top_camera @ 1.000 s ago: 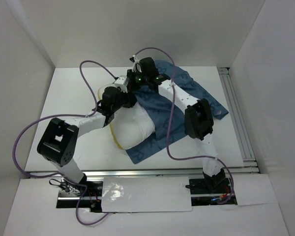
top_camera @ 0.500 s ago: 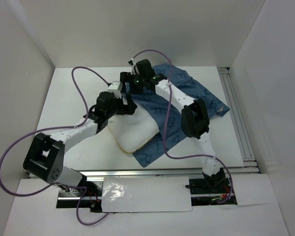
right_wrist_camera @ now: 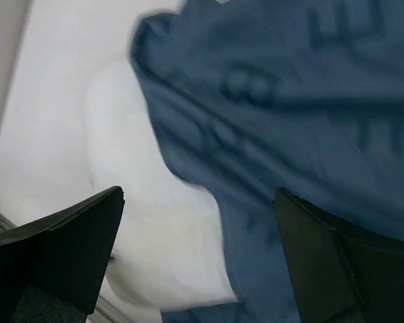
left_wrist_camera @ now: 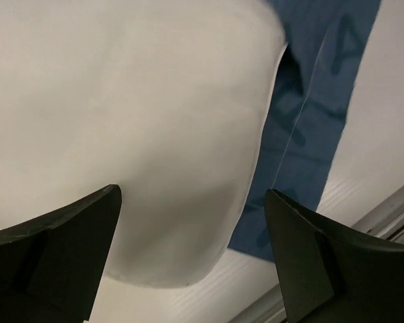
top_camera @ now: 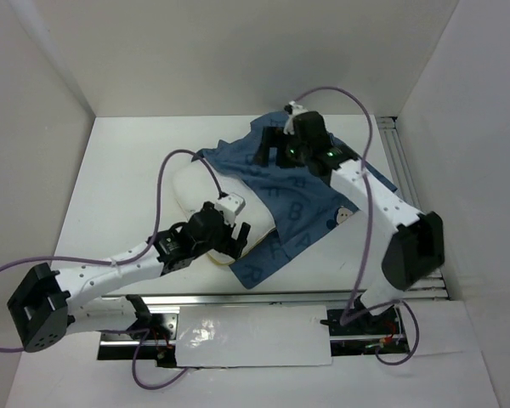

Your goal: Put the pillow into the pillowcase

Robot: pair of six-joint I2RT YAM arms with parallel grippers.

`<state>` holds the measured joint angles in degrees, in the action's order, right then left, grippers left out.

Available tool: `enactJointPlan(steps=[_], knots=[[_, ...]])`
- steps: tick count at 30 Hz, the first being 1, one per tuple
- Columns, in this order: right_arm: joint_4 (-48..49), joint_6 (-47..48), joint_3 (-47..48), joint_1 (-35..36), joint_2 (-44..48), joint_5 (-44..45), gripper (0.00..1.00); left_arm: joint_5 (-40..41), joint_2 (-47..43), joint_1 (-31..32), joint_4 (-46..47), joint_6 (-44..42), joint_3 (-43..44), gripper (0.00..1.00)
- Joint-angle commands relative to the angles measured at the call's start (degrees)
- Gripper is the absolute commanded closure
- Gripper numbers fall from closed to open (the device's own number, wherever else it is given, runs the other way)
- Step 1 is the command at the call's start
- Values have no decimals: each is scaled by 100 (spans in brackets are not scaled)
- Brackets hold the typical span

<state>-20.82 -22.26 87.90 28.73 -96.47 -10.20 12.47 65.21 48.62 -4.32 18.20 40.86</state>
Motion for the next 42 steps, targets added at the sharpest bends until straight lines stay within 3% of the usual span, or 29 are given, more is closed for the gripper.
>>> enactJointPlan(steps=[1,3,8,9,11,12,13,18,27,28,30,31,32,33,34,42], knots=[[-150,-50,-1255,-78,1110,649,0,783,211,252,-176,69,-175,0],[-151,-252,-2096,-78,1918,1001,0,1038,518,253,-70,123,-254,0],[-730,-314,-2935,-78,2904,1116,0,1195,1300,463,-69,123,-8,7],[-844,-314,-3084,-9,3114,1116,0,1196,1432,464,-69,236,44,27],[-898,-314,-3532,45,3248,1177,0,1450,1784,534,-69,403,115,47],[-976,-314,-3673,106,3248,1256,0,1591,1863,534,-69,569,246,68],[-977,-314,-3805,167,3248,1257,0,1766,1916,587,-200,754,299,100],[-635,80,-4158,589,2871,1204,4,2137,1278,587,-324,993,413,100],[236,485,-3403,941,1448,1476,20,1558,44,587,353,518,133,100],[236,486,-3306,941,1333,1555,24,1505,44,587,283,457,133,100],[61,486,-2982,941,1043,1889,43,1504,44,587,282,405,212,100],[60,486,-2885,941,981,1959,57,1504,44,587,282,404,212,100],[-9,486,-2823,994,981,1960,78,1556,44,587,282,404,212,100],[-10,486,-2761,1064,1041,1960,93,1557,44,587,282,404,264,100],[-10,486,-2760,1117,1173,1960,100,1557,114,587,282,404,264,100],[-545,1215,-2287,1906,1753,-306,100,1749,755,587,484,878,1107,100]])
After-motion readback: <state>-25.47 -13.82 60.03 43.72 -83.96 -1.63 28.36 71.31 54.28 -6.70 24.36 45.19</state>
